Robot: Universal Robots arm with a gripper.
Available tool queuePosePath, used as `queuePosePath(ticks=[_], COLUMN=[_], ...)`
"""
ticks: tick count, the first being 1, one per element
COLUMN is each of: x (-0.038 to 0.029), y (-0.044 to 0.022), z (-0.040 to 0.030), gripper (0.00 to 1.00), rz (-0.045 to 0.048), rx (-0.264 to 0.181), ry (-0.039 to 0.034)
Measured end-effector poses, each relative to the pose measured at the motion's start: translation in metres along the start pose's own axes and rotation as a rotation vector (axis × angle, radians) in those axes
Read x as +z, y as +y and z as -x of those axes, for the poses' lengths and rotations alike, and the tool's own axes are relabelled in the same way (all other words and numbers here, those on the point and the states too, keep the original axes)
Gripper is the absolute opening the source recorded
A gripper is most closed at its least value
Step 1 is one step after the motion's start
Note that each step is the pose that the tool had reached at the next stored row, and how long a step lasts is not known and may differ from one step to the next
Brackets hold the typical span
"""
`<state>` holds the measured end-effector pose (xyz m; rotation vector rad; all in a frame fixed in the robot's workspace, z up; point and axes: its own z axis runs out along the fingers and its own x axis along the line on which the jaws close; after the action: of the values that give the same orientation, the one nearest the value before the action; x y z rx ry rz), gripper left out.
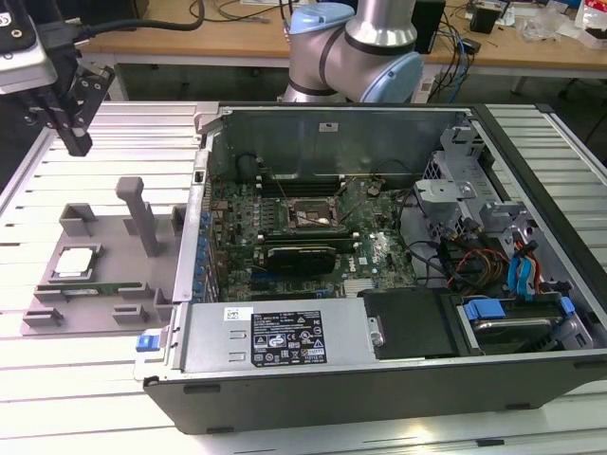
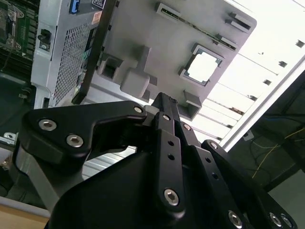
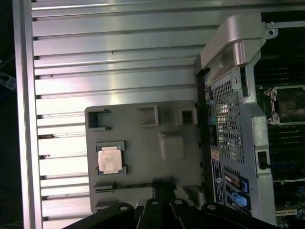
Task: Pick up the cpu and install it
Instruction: 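Reach for the cpu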
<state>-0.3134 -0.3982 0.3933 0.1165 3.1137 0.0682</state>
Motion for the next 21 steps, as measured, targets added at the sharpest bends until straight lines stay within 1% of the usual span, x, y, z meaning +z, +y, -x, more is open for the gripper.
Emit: queuePosePath(ticks=[3, 5, 13, 17, 21], x=[-0.0001, -0.0002, -0.0005, -0.0006, -0.0008], y=[-0.0003, -0.0005, -0.0013, -0.0016, -0.0023], z=[-0.0042, -0.0084, -0.0192, -0.0224, -0.0318], gripper=[0.11, 0.11, 0.11, 0.11, 0.11], rz=[0.0000, 0.0000, 0.0001, 0.0001, 0.0001], rx=[0.000, 0.000, 0.000, 0.000, 0.000], ry=[0.0000, 0.0000, 0.0000, 0.0000, 0.0000])
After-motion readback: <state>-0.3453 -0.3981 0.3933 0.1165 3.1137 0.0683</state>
